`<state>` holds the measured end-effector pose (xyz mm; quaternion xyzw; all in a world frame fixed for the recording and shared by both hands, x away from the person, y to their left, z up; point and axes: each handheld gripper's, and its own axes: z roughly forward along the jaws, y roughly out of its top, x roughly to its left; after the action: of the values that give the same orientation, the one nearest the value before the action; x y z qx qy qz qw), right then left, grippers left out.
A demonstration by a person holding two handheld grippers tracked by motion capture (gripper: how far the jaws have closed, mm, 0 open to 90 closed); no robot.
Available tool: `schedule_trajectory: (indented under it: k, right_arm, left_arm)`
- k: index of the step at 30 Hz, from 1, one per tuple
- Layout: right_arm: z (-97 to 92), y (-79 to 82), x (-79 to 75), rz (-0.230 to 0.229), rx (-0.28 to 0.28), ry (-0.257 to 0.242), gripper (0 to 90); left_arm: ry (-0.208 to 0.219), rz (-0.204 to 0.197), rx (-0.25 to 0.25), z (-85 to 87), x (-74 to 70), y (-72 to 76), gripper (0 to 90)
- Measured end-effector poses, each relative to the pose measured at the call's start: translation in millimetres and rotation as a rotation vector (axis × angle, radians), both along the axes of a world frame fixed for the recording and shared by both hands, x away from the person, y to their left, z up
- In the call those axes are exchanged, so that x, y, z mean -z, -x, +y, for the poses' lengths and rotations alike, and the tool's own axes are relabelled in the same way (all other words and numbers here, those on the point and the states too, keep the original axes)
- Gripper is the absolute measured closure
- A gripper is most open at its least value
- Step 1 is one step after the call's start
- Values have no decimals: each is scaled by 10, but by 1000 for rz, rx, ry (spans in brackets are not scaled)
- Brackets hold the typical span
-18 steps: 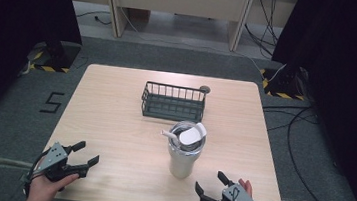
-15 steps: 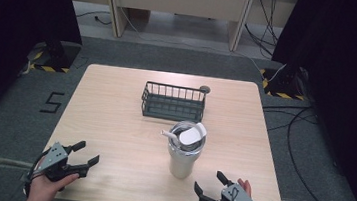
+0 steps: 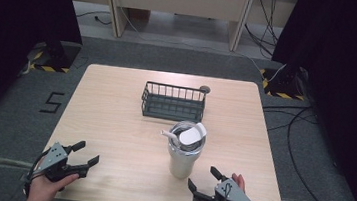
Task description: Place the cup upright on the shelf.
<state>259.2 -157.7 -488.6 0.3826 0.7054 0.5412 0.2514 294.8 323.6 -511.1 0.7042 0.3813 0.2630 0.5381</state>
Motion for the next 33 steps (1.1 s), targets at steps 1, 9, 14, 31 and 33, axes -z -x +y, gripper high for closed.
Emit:
schedule_trajectory:
  k: [1,9,14,31,33]
  right_arm:
    - [6,-10,-4,-2,-2,4,152]
    - [66,-83,-50,-16,-9,11,150]
    - [129,-159,-48,-29,-4,15,138]
    - [278,-317,-29,-44,-23,9,103]
    - [290,-327,-32,-48,-27,11,96]
  left_arm:
    - [-1,0,1,1,0,0,217]
    - [1,1,5,-10,1,4,217]
    - [1,0,6,-7,-3,6,217]
    - [7,-6,10,-6,-11,15,216]
    - [8,-7,10,-5,-12,15,216]
